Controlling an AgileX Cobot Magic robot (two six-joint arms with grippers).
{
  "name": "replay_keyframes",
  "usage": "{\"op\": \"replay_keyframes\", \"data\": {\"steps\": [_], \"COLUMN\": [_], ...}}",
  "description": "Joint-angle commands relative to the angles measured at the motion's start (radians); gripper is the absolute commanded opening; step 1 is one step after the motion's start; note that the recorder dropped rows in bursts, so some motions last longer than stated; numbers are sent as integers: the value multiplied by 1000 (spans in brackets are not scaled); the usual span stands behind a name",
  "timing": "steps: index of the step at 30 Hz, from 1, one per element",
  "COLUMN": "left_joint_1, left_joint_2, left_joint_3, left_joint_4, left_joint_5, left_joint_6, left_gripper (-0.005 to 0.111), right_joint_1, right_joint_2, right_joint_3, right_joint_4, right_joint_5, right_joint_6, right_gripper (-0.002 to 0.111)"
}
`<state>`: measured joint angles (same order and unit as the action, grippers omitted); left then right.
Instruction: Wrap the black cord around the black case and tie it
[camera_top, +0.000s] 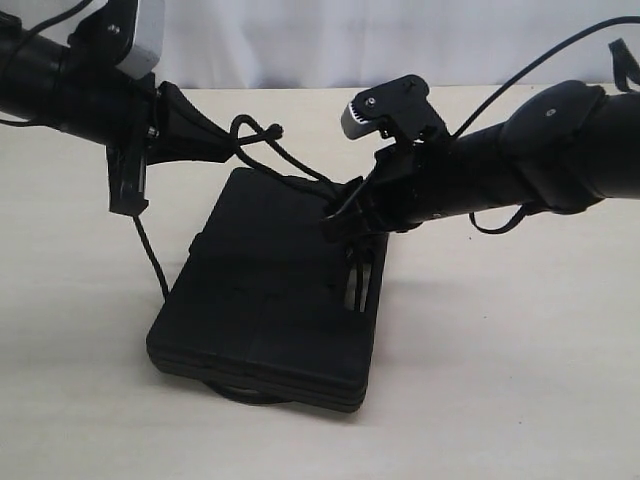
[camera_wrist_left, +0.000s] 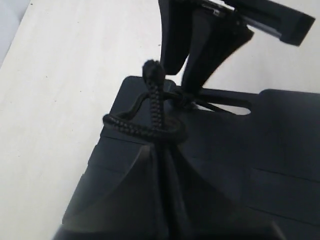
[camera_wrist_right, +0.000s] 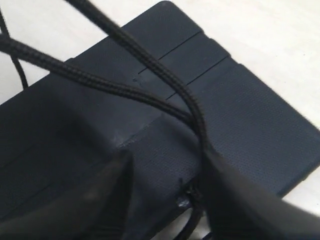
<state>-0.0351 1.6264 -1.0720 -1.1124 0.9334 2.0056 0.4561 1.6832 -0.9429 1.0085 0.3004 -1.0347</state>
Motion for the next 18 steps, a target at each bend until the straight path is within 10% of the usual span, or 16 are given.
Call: {"op": "replay_keyframes", "data": {"steps": [1,18], "left_joint_1": [0,0], "left_joint_2": [-4,2], "left_joint_3": [1,1], "left_joint_4": [-46,-52], "left_joint_5": [13,15], "left_joint_6": [13,14], "left_gripper": [0,0], "right_joint_1": [-1,-1], "right_joint_2": [-21,-64], "right_joint_3": [1,-294], "right_joint_4": [-1,-3], "right_joint_5": [51,395], "right_joint_6": [7,291], "right_gripper": [59,58]}}
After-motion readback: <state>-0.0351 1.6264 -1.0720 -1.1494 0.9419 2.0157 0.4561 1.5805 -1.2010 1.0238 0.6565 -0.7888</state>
